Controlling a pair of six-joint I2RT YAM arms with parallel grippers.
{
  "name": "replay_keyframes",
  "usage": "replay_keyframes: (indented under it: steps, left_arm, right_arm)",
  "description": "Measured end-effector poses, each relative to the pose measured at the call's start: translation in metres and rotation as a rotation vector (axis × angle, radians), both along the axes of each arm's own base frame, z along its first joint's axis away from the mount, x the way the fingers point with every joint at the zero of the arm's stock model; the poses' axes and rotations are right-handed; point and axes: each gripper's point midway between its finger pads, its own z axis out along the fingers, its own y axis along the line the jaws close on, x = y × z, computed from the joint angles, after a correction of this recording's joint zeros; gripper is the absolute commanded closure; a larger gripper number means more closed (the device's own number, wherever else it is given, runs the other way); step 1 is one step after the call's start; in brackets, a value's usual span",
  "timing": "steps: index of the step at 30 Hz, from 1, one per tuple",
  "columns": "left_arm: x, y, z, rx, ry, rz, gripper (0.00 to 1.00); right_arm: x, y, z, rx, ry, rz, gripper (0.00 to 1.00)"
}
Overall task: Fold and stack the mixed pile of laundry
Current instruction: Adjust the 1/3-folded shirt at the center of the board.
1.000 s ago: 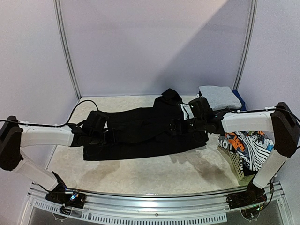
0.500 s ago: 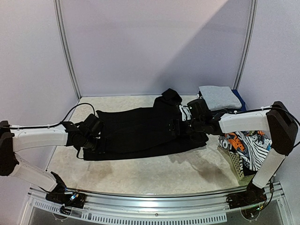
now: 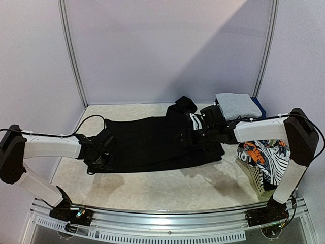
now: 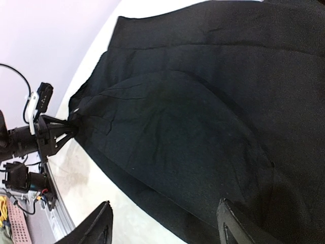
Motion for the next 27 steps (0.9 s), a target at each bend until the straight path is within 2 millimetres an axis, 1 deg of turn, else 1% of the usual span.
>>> replay_keyframes:
  steps: [1,3,4,7,10,11,12,14,16,17,19,22,23,25,27]
  left_arm:
    - [0.0,0.002,0.001,0.009,-0.005,0.008,0.66]
    - [0.0,0.007,0.003,0.029,-0.014,0.018,0.48]
    - [0.0,0.009,0.004,0.037,-0.017,0.024,0.45]
    - [0.001,0.021,0.014,0.075,-0.055,0.07,0.41]
    - [0.002,0.036,0.036,0.121,-0.114,0.135,0.36]
    - [0.003,0.04,0.045,0.131,-0.134,0.153,0.36]
    - [0.004,0.042,0.053,0.139,-0.154,0.169,0.39]
    - [0.006,0.045,0.066,0.156,-0.184,0.192,0.46]
    - [0.008,0.042,0.074,0.154,-0.202,0.186,0.53]
    - [0.008,0.037,0.075,0.141,-0.205,0.17,0.56]
    - [0.01,0.023,0.073,0.088,-0.2,0.129,0.63]
    - [0.016,-0.005,0.065,-0.015,-0.178,0.051,0.67]
    - [0.019,-0.012,0.062,-0.033,-0.173,0.037,0.67]
    - [0.024,-0.024,0.05,-0.051,-0.148,0.002,0.68]
    - [0.029,-0.033,0.034,-0.067,-0.114,-0.02,0.69]
  right_arm:
    - [0.0,0.002,0.002,0.006,0.0,0.008,0.34]
    - [0.002,0.008,0.006,0.021,-0.003,0.024,0.38]
    - [0.004,0.011,0.008,0.028,-0.004,0.03,0.39]
    - [0.01,0.023,0.013,0.054,-0.006,0.059,0.42]
    - [0.017,0.036,0.013,0.068,-0.007,0.088,0.43]
    - [0.02,0.039,0.011,0.068,-0.007,0.096,0.43]
    - [0.022,0.042,0.008,0.065,-0.004,0.104,0.43]
    - [0.026,0.046,0.001,0.053,-0.001,0.114,0.43]
    - [0.028,0.048,-0.009,0.032,0.01,0.124,0.45]
    - [0.029,0.048,-0.015,0.021,0.014,0.128,0.46]
    - [0.03,0.048,-0.025,0.004,0.025,0.134,0.51]
    - [0.034,0.042,-0.046,-0.021,0.051,0.132,0.58]
    - [0.037,0.038,-0.054,-0.029,0.064,0.125,0.59]
    - [0.042,0.028,-0.067,-0.044,0.086,0.107,0.62]
    - [0.047,0.013,-0.082,-0.059,0.117,0.079,0.63]
